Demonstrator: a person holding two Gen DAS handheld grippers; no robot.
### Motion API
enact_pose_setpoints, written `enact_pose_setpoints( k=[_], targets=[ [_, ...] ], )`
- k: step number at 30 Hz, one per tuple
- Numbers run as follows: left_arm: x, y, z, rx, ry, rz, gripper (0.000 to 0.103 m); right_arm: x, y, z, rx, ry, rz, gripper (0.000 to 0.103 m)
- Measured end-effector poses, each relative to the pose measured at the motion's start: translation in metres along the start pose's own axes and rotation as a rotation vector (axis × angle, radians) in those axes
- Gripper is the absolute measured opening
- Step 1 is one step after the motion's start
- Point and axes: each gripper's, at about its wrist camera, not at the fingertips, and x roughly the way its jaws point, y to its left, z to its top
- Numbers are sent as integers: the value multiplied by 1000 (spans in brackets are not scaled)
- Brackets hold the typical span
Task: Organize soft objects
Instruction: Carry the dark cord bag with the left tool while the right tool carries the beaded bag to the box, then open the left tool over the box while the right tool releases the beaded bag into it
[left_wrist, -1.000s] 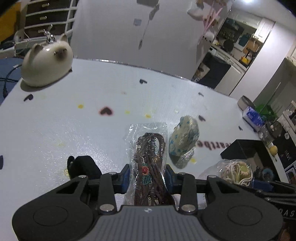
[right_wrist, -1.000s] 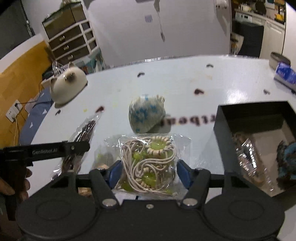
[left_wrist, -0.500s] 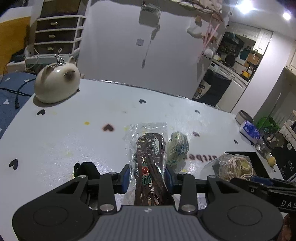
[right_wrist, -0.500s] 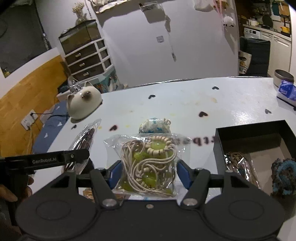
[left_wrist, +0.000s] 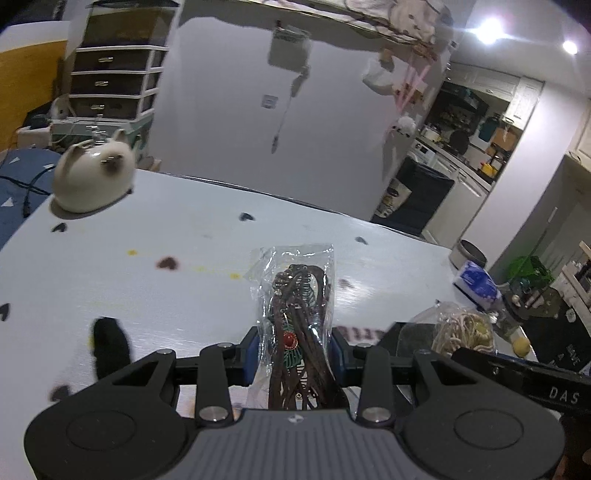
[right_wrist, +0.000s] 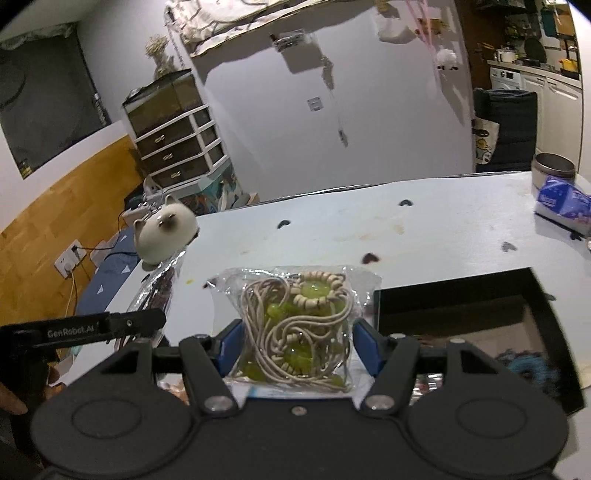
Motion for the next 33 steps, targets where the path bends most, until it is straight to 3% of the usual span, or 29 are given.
enact_pose_setpoints(
  k=[10, 20, 28, 33],
  targets=[
    [29, -80, -17, -15, 31, -75, 39, -30, -86, 10, 58, -9, -35, 65],
    [64, -132, -34, -71, 92, -118, 39, -49, -150, 14, 93, -2, -65, 65],
    [100, -150, -45, -131, 139, -69, 42, -46, -186, 18, 126, 44, -61, 65],
    [112, -156, -54, -99, 122, -26, 55, -33, -200, 30, 159, 71, -50, 65]
  ],
)
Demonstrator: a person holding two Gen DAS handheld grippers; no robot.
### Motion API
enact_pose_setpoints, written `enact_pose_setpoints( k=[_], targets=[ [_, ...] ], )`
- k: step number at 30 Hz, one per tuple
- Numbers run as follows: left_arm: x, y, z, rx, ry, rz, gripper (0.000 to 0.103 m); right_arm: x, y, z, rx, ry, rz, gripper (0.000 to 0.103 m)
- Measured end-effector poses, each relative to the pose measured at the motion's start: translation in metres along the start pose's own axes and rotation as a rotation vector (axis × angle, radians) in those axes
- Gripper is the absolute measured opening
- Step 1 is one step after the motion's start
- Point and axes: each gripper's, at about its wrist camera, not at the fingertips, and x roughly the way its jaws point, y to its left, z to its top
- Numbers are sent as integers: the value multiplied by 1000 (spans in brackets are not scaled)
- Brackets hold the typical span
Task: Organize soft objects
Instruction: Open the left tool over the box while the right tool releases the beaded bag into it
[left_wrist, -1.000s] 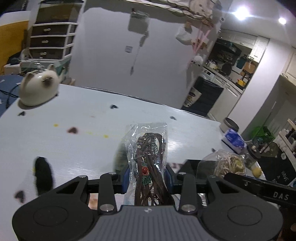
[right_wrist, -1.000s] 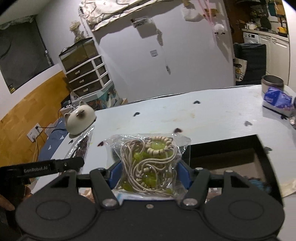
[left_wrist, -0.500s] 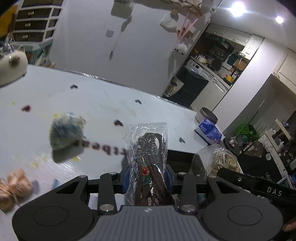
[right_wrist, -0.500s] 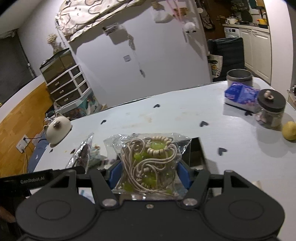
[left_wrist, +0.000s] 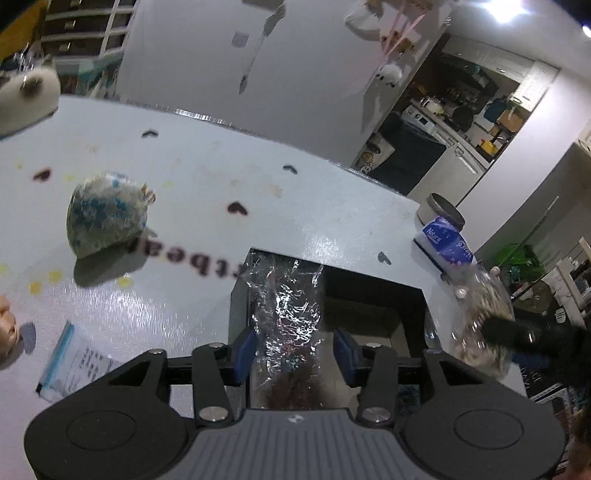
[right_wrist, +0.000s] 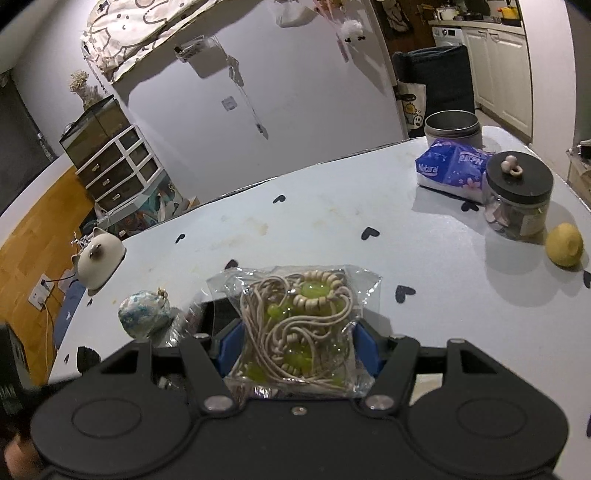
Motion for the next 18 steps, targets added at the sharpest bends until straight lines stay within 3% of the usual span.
enact_pose_setpoints(
  k=[8, 12, 14, 18],
  targets=[
    [-5, -3, -5, 67, -34, 35, 53, 43, 6, 20, 15, 54, 45, 64],
    [-16, -7, -3, 114, -41, -3, 38, 71, 14, 17, -31, 101, 46, 63],
    [-17, -10, -2, 148, -24, -28, 32, 83, 18, 12, -63, 129, 33, 61],
    [-6, -15, -4, 189, 50, -26, 31, 105, 23, 0, -151, 174, -58, 60]
  ],
)
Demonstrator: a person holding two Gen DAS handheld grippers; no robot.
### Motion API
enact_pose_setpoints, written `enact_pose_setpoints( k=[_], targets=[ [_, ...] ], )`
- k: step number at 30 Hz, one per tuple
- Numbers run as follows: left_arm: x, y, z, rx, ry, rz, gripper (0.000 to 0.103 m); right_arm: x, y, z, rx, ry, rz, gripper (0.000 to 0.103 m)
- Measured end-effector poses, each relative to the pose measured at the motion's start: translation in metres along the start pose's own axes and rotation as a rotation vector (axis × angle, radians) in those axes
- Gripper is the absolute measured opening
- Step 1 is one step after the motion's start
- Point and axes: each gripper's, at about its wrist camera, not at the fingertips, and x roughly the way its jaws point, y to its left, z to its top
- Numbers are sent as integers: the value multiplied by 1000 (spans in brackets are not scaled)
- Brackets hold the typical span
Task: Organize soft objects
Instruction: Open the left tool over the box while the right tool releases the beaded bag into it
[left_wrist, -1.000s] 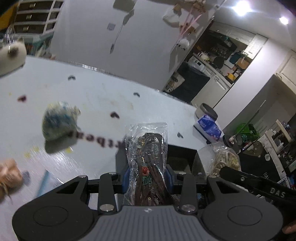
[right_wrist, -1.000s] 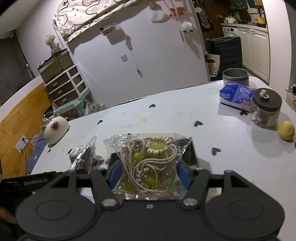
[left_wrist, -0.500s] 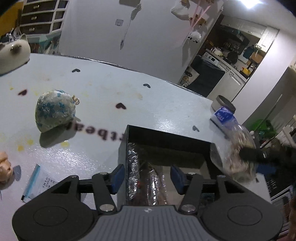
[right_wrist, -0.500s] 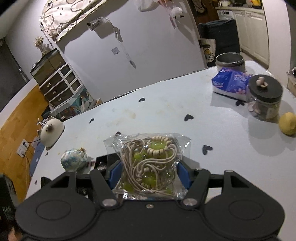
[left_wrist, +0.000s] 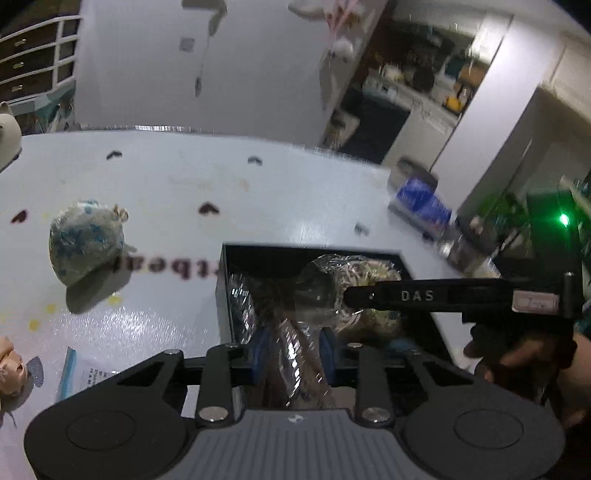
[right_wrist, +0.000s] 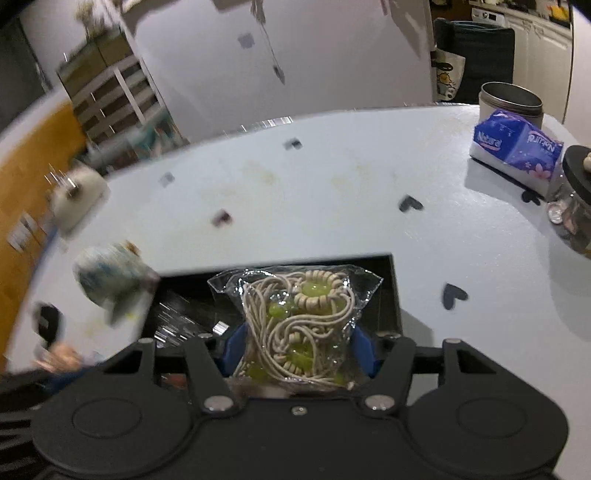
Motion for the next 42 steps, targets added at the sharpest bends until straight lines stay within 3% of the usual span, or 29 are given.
enact_pose_setpoints(
  k=[6, 10, 13, 16, 18, 20, 22, 30, 42],
  targets=[
    [30, -15, 0, 143, 114, 40, 31, 17, 17, -2, -129, 68, -97, 58],
    [55, -31, -4, 283, 188, 84, 31, 19, 18, 5, -107, 111, -102, 61],
    [65, -33, -8, 317, 214, 89, 31, 3, 9, 13, -36, 68, -66, 71],
    [70, -35, -8, 334, 212, 73, 31, -16, 4, 19, -15, 14, -42, 71],
    [72, -36, -7, 333, 210, 62, 31, -24, 2, 22, -6, 10, -22, 65],
    [69, -32, -5, 299, 200, 35, 31, -25, 1, 22, -5, 23, -8, 48],
    [63, -28, -3, 256, 187, 7, 32, -24, 1, 19, -4, 42, -5, 44],
    [30, -21, 7, 159, 120, -29, 35, -43, -5, 6, 19, -6, 13, 47],
    [-11, -26, 11, 130, 37, -23, 47, -91, -8, -14, 13, -133, 7, 64]
  ],
)
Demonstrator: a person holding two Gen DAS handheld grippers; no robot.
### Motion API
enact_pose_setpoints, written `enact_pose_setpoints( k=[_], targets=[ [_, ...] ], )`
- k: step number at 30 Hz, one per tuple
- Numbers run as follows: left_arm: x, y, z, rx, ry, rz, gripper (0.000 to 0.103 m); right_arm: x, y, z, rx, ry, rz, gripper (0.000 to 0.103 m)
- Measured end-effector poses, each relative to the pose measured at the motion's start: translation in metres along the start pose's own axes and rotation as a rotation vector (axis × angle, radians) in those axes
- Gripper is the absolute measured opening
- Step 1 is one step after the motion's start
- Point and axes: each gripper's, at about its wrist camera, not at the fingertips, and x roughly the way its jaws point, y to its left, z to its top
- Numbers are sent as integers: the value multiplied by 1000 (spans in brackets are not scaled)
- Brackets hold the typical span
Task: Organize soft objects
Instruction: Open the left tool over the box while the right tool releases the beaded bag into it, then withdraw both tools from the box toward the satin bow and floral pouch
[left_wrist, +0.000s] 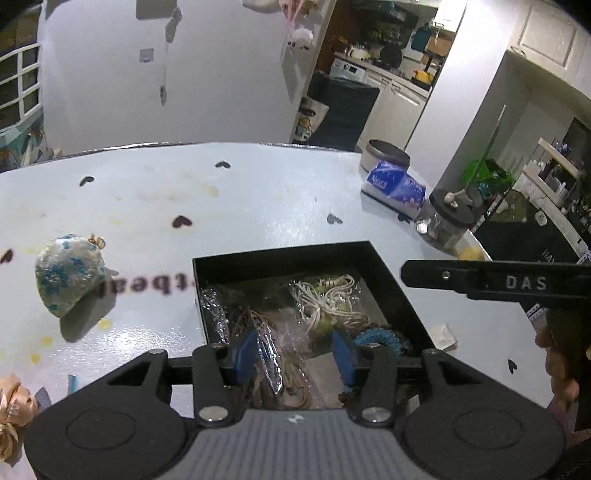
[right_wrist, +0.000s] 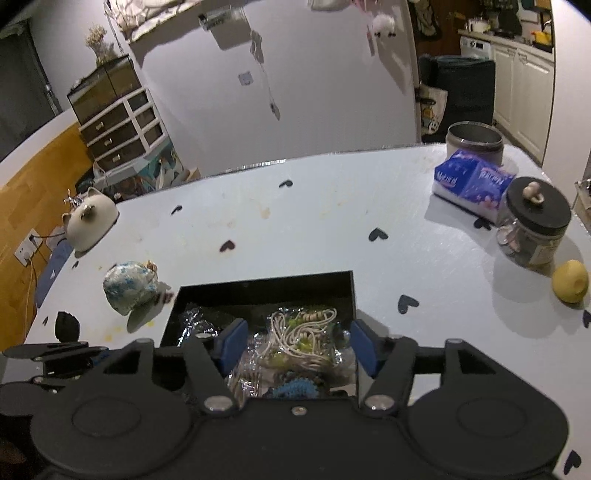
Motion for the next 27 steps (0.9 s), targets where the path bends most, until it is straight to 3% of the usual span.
enact_pose_setpoints(
  k=[12, 19, 25, 27],
  targets=[
    [-35, -3, -11, -37, -86, 56, 66, -47, -8, -23, -11, -139, -18, 74],
    [-51, -1, -23, -67, -128, 86, 82, -61, -12, -43, -23, -169, -37, 78],
    [-61, 4, -36, -72, -155, 121, 102, -71, -10, -58, -41, -197, -62, 87],
    [-65, 6, -39, -81, -165, 130, 103, -75, -9, -62, -48, -209, -82, 90]
  ],
)
